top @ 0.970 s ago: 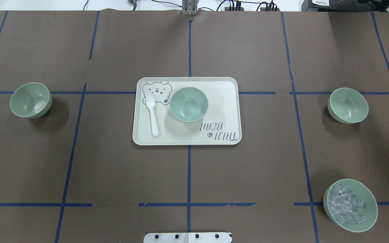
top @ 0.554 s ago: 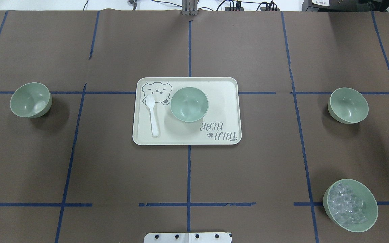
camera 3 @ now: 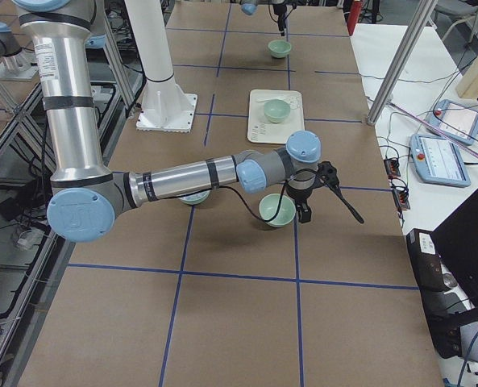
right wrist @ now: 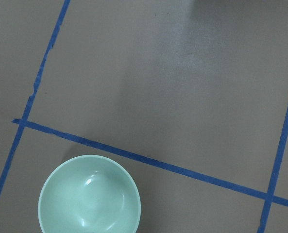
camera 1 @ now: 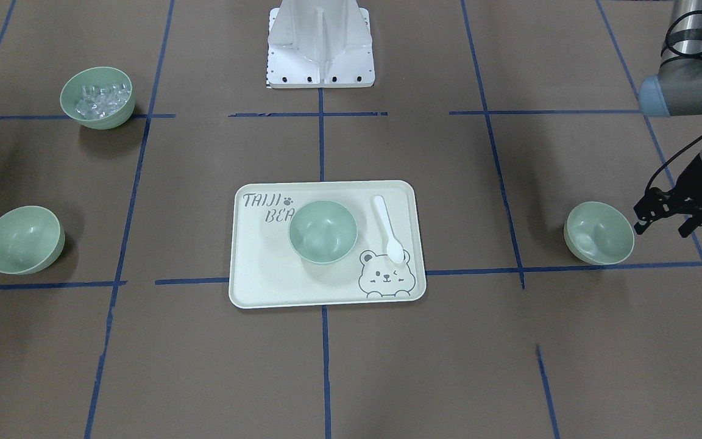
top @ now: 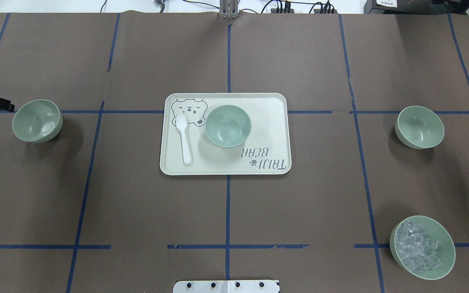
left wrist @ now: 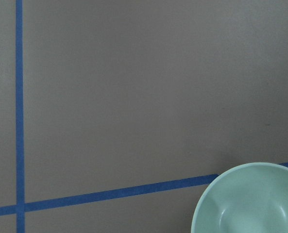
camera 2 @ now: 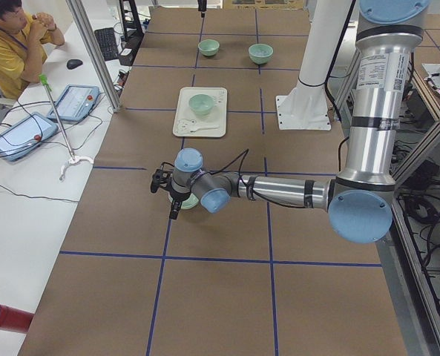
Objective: Stack green bowls together
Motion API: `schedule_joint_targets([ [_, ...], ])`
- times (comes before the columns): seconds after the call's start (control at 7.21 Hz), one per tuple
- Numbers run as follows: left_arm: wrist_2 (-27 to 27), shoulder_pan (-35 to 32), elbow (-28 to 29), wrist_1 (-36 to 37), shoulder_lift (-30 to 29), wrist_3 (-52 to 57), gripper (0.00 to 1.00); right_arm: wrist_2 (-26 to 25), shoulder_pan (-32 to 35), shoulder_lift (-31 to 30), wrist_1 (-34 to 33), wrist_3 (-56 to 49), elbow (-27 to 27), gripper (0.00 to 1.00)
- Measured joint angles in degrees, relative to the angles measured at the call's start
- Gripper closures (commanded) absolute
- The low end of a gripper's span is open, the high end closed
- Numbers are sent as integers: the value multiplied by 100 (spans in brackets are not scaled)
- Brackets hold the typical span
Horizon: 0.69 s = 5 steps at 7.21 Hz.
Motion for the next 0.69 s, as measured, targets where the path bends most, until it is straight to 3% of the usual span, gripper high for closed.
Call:
schedule_joint_targets([
  [0.28,191,328,79,-167,5,-337,94,1,0,-1,1,0,-3,0],
  [0.42,236,395,76,-181,6,-378,100,1,0,-1,1,0,-1,0],
  [0.69,250,427,26,-188,24,-393,100,-5,0,-6,1,0,3,0],
])
